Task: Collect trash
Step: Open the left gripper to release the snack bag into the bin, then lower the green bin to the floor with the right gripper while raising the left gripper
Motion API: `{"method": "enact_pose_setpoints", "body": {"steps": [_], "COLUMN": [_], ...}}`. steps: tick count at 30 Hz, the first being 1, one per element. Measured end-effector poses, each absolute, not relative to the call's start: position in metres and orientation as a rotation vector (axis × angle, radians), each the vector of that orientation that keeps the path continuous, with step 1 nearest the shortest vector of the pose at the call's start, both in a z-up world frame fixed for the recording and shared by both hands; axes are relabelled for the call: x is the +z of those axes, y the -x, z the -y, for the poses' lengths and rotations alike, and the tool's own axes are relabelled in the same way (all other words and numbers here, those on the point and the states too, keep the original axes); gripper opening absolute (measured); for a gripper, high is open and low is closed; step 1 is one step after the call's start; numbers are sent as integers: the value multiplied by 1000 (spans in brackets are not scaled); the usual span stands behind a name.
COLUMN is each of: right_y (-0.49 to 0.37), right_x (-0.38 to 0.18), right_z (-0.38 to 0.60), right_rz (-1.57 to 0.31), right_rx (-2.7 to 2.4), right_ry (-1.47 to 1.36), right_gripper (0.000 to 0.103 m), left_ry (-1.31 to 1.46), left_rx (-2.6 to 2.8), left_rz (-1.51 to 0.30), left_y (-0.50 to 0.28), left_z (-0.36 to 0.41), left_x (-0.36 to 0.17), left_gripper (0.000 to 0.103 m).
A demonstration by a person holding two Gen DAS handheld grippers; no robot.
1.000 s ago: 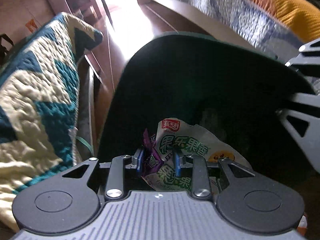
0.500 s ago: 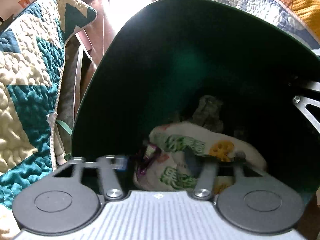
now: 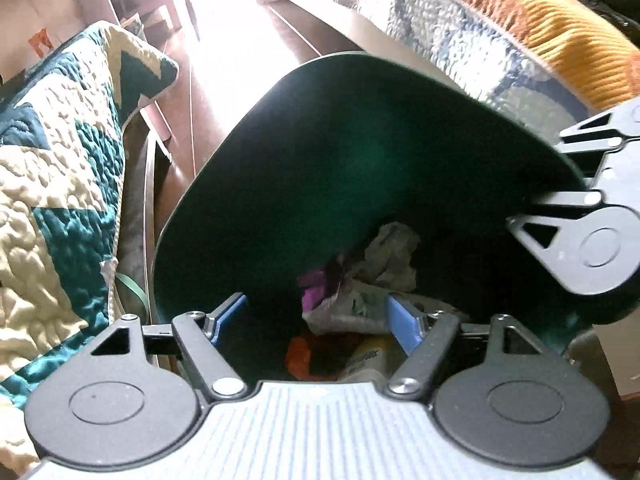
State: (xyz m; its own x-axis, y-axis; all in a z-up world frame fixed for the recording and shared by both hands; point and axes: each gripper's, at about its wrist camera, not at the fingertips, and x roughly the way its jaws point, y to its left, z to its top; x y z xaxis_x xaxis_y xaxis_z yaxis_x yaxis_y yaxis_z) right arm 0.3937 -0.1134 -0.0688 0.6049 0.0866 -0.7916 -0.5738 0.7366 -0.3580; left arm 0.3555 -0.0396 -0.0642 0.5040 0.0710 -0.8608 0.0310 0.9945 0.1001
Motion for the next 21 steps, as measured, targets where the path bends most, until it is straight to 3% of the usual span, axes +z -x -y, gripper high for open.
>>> {"method": "enact_pose_setpoints", "body": {"steps": [5, 10, 21], "right_y": [-385, -399, -394], "right_x": [-68, -61, -69], "right_z": [103, 114, 100], "right_rz": [-821, -888, -835], "right_rx": [434, 444, 396], "right_ry": [691, 547, 709], "right_gripper": [4, 8, 4], "left_ry": [-107, -90, -53], "left_rx": [26, 36, 63], "left_rz": [-1033, -1040, -1055], "left_y": [-346, -336, -326], "left_z": [39, 32, 22], "left_x": [-59, -55, -59], "left_gripper": [76, 76, 76]}}
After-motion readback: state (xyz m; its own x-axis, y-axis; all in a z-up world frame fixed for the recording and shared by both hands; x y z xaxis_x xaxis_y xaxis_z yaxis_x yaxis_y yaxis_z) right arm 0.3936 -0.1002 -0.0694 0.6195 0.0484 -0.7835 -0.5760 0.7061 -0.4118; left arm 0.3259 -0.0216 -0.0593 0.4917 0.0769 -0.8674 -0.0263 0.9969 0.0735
